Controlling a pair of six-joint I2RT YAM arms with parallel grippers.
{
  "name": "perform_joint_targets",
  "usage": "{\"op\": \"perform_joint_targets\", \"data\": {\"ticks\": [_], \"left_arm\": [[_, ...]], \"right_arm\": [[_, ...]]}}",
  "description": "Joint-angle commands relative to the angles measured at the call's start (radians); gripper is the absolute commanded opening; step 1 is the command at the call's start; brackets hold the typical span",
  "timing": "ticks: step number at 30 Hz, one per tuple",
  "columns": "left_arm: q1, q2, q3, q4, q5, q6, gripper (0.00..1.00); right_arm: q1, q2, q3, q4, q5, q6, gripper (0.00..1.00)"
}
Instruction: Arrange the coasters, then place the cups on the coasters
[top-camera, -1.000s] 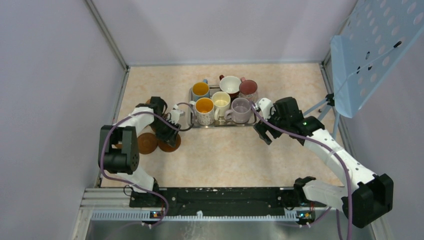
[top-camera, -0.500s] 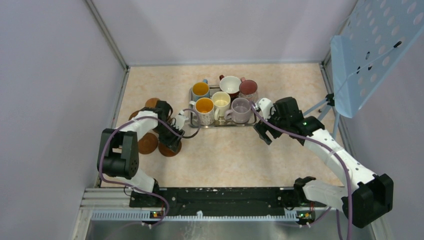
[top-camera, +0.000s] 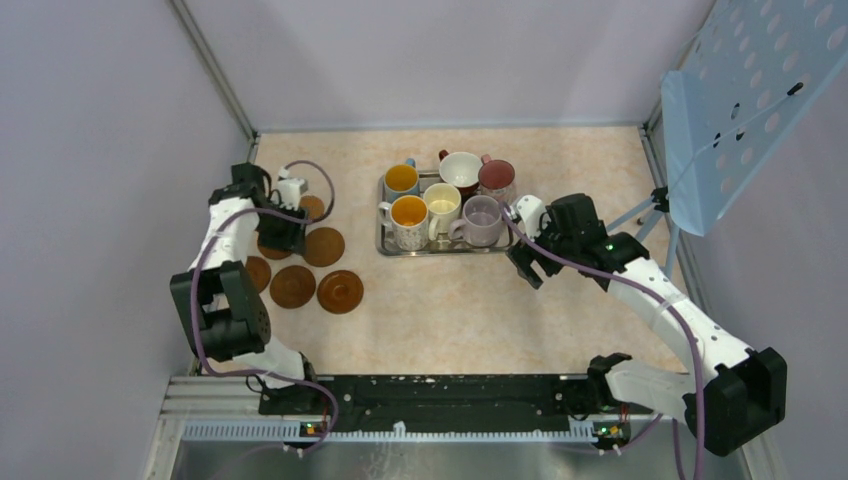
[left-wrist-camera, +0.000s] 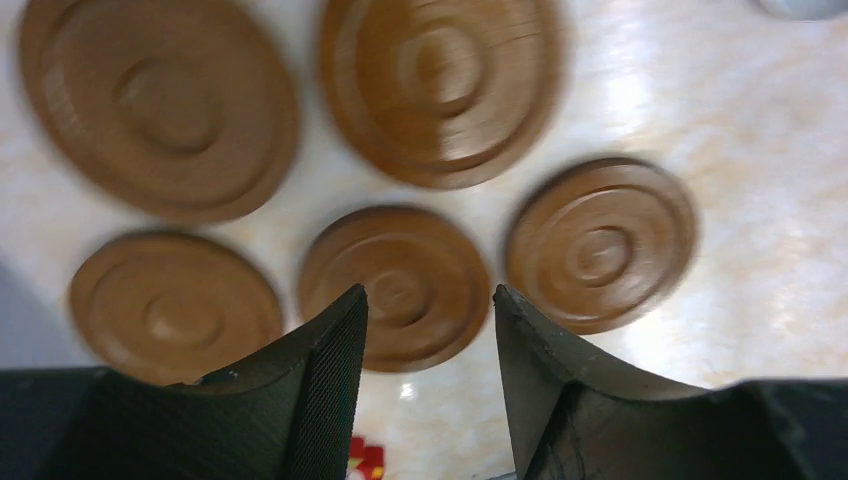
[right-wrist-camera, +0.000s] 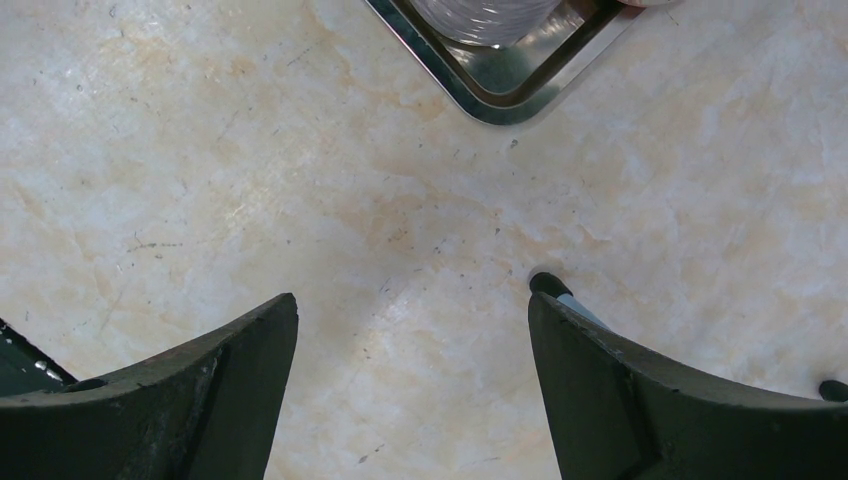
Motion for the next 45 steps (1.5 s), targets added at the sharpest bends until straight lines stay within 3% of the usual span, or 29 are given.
{"op": "perform_joint_targets", "data": {"ticks": [1, 6, 14, 27, 37, 45], "left_arm": [[0.135, -0.001, 0.027, -0.01, -0.119, 0.012, 0.56], [0.282, 0.036, 0.041, 0.035, -0.164, 0.002, 0.55], [0.369, 0.082, 0.003, 0.134, -0.236, 0.04, 0.44], [0.387, 0.174, -0.039, 0.25, -0.283, 0.093, 0.41], [0.389, 0.14, -0.175, 0.3, -0.367, 0.164, 0.41], [0.398, 0.113, -0.199, 0.29, -0.381, 0.17, 0.41]], "right_arm": [[-0.004, -0.014, 0.015, 0.041, -0.023, 0.009, 0.84], [-0.004, 0.004, 0.027, 0.037, -0.032, 0.017, 0.84], [-0.003, 0.044, 0.065, 0.032, -0.031, 0.009, 0.84], [-0.002, 0.071, 0.097, 0.018, -0.027, 0.01, 0.83], [-0.002, 0.071, 0.095, 0.014, -0.024, 0.011, 0.83], [-0.002, 0.071, 0.092, 0.017, -0.025, 0.011, 0.83]]}}
